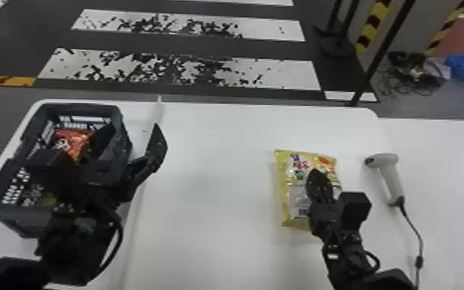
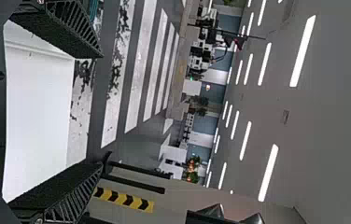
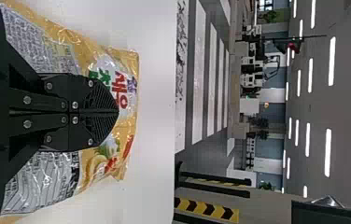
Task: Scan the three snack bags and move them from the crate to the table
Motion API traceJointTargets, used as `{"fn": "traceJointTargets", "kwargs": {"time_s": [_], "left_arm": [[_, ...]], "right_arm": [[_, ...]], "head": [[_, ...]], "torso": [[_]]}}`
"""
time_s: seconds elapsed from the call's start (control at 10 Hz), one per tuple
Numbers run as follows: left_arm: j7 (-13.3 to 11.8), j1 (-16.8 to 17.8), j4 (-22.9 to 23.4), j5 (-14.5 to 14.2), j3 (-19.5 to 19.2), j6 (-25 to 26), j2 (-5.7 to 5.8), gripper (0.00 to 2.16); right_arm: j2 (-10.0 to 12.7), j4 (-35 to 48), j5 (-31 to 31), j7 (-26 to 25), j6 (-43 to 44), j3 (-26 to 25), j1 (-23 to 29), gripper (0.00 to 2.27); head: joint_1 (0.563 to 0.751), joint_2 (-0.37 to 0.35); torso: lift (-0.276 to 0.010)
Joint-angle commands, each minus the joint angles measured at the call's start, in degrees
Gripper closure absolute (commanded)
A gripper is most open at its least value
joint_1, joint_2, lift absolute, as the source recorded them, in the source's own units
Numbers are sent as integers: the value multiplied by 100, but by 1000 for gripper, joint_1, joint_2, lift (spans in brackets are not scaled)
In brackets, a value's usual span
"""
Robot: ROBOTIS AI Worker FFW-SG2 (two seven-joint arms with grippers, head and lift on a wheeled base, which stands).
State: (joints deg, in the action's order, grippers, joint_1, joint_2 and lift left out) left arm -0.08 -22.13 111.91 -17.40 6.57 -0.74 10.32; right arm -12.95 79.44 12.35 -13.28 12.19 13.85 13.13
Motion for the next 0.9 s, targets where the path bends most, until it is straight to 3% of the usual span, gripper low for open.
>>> {"fn": "traceJointTargets", "kwargs": {"time_s": [0.0, 0.2, 0.3, 0.5, 0.8], "left_arm": [[0, -2, 41, 0, -25, 0, 32, 29], [-9, -29, 50, 0, -51, 18, 85, 29], [-9, -37, 41, -17, -77, 18, 102, 29], [-53, -46, 41, -114, -174, 0, 146, 29], [-97, -37, -38, -158, -192, -17, 137, 29]], "right_arm": [[-50, 985, -48, -8, -2, -172, 471, 90], [-111, 2392, -4, -8, -196, -673, 1201, 22], [-226, 2717, -22, 80, -776, -954, 1341, 49], [-252, 2638, 330, 1046, -1971, -1754, 1306, 76], [-340, 1864, 268, 1292, -2059, -2184, 902, 80]], "head": [[695, -64], [695, -59], [695, -64], [695, -93], [695, -161]], "torso": [[-62], [-62], [-62], [-62], [-62]]}}
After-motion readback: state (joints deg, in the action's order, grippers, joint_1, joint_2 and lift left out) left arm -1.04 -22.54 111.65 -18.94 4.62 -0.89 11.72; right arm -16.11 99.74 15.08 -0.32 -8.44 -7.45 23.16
